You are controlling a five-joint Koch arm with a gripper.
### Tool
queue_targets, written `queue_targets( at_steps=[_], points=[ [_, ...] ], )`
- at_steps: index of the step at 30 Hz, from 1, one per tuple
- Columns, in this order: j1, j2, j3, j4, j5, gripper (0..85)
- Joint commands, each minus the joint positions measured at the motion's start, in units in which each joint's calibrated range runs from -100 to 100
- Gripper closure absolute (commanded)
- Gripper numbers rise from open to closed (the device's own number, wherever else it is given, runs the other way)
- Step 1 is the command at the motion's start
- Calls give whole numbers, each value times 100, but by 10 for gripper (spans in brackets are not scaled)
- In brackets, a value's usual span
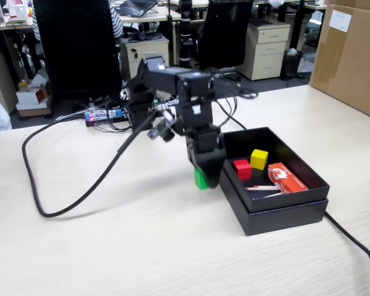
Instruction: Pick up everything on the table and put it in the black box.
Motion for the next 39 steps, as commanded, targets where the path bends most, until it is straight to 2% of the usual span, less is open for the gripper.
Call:
queue_targets(
  at_steps=[1,5,10,21,26,27,28,29,31,39],
  points=[
    [308,-1509,-5,9,-5,846],
    [747,-1784,-258,9,103,846],
    [1060,-820,-258,9,303,846],
    [991,568,-240,9,347,845],
    [1021,568,-376,9,357,650],
    [1031,534,-449,9,361,605],
    [1045,407,-603,9,371,525],
    [1050,362,-666,9,371,496],
    [1065,224,-784,9,371,462],
    [1060,-970,-839,9,376,435]
  ],
)
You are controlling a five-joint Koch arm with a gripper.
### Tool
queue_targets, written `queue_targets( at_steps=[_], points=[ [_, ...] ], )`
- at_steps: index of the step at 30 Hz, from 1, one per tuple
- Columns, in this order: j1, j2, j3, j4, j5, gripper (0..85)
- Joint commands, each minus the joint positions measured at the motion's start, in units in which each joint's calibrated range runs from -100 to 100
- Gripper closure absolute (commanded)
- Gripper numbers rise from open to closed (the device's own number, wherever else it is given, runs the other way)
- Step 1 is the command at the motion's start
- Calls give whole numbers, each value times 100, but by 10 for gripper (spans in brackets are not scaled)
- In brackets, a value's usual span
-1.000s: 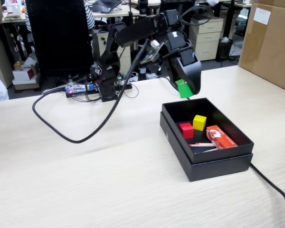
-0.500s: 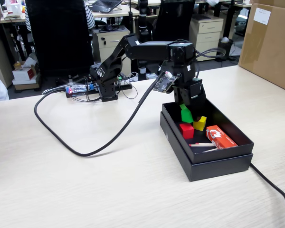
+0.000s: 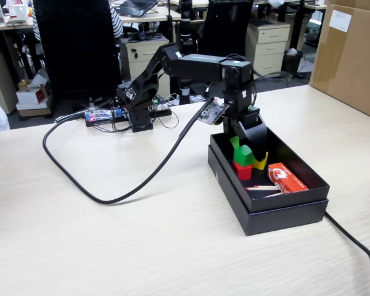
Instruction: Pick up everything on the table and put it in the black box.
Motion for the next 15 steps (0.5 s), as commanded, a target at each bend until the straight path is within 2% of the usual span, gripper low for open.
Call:
queue_targets(
  at_steps=[1,10,15],
  points=[
    [20,-1544,202,9,5,435],
    [-415,-4240,-1285,44,-117,347],
    [-801,-6237,-2971,372,-195,348]
  ],
)
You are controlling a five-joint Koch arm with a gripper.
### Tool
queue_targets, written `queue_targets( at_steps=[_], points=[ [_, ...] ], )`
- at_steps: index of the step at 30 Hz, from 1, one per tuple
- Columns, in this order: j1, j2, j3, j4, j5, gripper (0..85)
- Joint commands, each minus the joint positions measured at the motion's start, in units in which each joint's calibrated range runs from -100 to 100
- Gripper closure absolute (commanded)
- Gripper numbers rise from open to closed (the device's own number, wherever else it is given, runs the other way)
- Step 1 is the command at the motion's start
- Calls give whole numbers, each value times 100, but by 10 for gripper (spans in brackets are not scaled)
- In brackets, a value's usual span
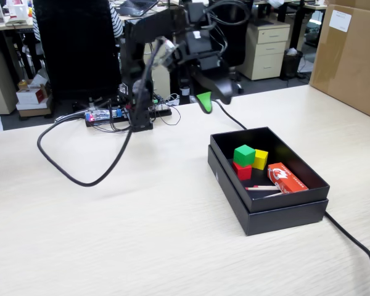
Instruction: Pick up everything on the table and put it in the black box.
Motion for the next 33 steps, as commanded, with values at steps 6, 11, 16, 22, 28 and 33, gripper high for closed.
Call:
queue_targets(
  at_steps=[6,11,16,22,28,33],
  points=[
    [-420,-4164,-4033,1875,-215,354],
    [-723,-5163,-5892,2921,-405,347],
    [-977,-5874,-7288,3871,-645,347],
    [-1040,-6310,-8421,4355,-713,333],
    [-1040,-6333,-9210,5098,-762,333],
    [-1040,-6345,-10089,5953,-869,333]
  ],
)
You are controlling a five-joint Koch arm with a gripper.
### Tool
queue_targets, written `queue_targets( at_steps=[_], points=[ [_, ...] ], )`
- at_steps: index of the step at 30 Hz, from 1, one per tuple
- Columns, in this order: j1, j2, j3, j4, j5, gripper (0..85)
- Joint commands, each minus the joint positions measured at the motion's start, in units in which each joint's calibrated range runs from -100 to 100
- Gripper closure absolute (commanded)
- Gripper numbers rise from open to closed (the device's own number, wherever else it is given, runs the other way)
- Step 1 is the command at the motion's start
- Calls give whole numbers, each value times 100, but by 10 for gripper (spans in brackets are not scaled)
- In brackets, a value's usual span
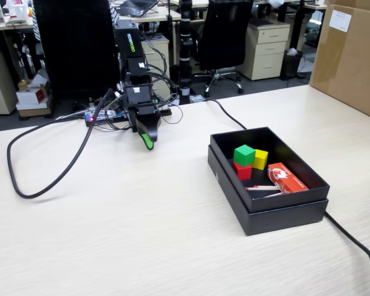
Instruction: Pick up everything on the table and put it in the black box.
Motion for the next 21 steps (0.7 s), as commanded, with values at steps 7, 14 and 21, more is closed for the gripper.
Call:
queue_targets(
  at_steps=[7,14,21],
  points=[
    [10,-129,-1554,1908,-244,337],
    [15,-118,-1527,1908,-239,350],
    [15,-118,-1527,1908,-239,351]
  ],
)
